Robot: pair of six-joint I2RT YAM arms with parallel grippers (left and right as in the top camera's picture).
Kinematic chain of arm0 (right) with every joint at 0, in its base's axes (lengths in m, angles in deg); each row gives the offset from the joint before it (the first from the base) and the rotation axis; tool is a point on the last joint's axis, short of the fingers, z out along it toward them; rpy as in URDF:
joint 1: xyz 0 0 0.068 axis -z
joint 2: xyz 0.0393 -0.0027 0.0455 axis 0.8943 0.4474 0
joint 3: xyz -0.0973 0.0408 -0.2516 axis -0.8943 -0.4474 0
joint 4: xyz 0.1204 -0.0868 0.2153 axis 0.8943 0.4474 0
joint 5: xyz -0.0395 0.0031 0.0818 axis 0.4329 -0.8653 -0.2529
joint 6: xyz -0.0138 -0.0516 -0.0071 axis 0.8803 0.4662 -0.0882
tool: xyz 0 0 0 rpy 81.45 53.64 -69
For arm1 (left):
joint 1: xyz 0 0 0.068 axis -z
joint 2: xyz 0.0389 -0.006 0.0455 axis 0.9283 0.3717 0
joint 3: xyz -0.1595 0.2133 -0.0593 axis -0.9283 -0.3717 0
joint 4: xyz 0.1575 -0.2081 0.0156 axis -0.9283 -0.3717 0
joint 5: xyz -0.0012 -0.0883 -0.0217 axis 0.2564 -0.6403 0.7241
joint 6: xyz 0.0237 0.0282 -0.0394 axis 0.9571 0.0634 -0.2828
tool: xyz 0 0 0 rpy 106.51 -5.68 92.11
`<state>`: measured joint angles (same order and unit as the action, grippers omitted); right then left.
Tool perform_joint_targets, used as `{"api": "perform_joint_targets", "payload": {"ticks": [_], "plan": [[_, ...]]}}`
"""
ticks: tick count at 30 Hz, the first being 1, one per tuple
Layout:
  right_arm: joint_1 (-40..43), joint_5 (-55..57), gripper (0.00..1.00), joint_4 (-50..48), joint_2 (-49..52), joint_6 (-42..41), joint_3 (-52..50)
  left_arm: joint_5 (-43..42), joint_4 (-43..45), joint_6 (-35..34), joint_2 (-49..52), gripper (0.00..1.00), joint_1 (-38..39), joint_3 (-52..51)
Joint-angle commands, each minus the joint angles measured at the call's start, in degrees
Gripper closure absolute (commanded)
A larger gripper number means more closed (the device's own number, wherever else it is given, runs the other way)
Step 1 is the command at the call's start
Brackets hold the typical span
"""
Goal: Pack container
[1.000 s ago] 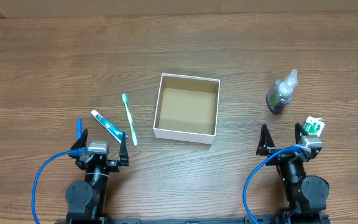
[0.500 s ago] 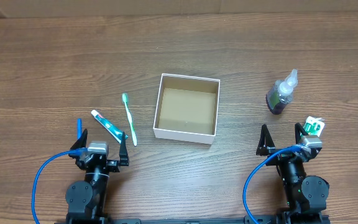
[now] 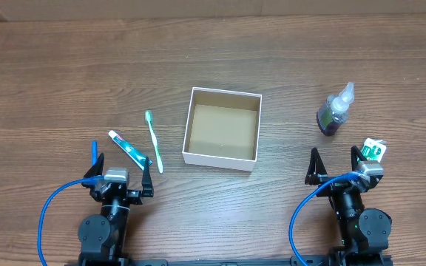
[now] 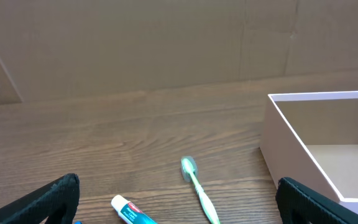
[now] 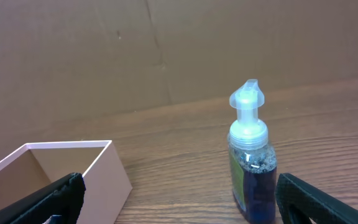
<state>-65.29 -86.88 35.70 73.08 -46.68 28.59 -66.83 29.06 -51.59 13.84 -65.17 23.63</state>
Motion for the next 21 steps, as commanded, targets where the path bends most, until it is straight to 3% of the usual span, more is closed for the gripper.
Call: {"api": "perform_joint_targets", "payload": {"ticks": [1,8,10,13,16,21], "plan": [[0.22,-0.02,0.0,-0.39,-0.57,0.2,-0.57,0.57,0.17,-0.35,-0.55,0.0,0.0,-0.17],[0.22,-0.33,0.0,-0.39,-0.57,0.09,-0.57,0.66,0.07,-0.31,-0.55,0.0,0.0,-0.17],[0.22,-0.63,0.0,-2.75,-0.55,-3.48,-0.57,1.44,0.09,-0.74,-0.55,0.0,0.0,-0.17],[0.22,-0.85,0.0,-4.13,-0.57,-7.63,-0.57,1.42,-0.66,-7.58,-0.55,0.0,0.02,0.11],[0.22,-1.68,0.0,1.66,-0.55,-7.61,0.59,0.37,-4.57,-12.87,-0.55,0.0,0.02,2.4],[0.24,-0.96,0.0,9.79,-0.44,-7.52,7.87,0.13,-14.75,-12.37,-0.13,0.0,0.02,13.77]]}}
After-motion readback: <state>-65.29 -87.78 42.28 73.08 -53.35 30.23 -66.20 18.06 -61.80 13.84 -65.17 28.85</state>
